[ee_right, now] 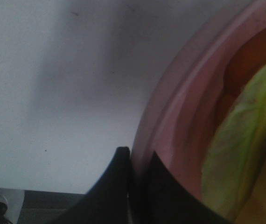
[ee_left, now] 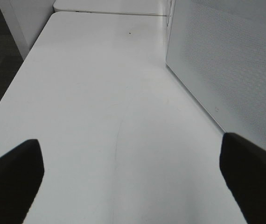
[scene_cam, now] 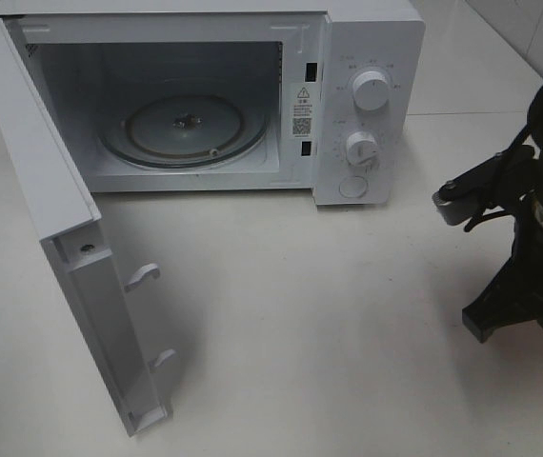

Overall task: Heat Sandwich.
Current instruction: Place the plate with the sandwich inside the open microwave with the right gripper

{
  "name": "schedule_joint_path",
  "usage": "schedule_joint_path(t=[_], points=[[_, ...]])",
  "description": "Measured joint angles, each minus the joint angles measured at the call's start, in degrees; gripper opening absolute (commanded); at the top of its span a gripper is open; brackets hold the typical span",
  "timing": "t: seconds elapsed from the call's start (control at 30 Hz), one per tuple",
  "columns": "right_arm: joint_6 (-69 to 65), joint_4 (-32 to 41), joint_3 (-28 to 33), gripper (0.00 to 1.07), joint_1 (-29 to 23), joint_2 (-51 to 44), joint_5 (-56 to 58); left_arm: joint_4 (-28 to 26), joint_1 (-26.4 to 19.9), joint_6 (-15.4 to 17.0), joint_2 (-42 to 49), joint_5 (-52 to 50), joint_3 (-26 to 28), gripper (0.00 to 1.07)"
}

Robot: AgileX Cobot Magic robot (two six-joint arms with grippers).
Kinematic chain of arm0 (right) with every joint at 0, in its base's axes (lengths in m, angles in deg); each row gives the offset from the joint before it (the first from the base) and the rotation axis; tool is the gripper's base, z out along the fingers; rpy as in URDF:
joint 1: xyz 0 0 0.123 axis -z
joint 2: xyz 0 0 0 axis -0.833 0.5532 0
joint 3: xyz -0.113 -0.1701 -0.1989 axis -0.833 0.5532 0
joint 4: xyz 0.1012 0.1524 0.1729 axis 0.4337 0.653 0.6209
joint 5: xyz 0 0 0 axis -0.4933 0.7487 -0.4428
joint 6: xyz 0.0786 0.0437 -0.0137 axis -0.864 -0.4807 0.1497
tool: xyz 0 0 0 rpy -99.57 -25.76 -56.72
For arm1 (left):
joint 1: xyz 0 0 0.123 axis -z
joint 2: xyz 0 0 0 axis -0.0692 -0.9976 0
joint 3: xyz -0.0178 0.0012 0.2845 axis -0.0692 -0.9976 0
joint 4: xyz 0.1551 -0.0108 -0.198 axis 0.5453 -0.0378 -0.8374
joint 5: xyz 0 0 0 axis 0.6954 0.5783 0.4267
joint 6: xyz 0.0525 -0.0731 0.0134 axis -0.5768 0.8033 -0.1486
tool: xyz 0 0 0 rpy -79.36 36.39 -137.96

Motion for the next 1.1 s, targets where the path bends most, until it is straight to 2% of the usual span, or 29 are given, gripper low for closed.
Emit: schedule_joint_path(t=[0.37,0.7,1.0,1.1], points=[[0.6,-1.1,0.0,0.0,-10.4,0.0,1.6,0.0,0.0,0.0,0.0,0.0,0.0,0.97],[3.1,-2.8,0.0,0.0,-17.8,0.0,2.6,0.0,0.0,0.0,0.0,0.0,0.0,0.97],[7.8,-5.3,0.0,0.0,-22.5,0.0,2.4,0.0,0.0,0.0,0.0,0.0,0.0,0.97],[9.5,-5.5,0.0,0.0,-22.6,0.0,2.1,0.0,0.0,0.0,0.0,0.0,0.0,0.97]])
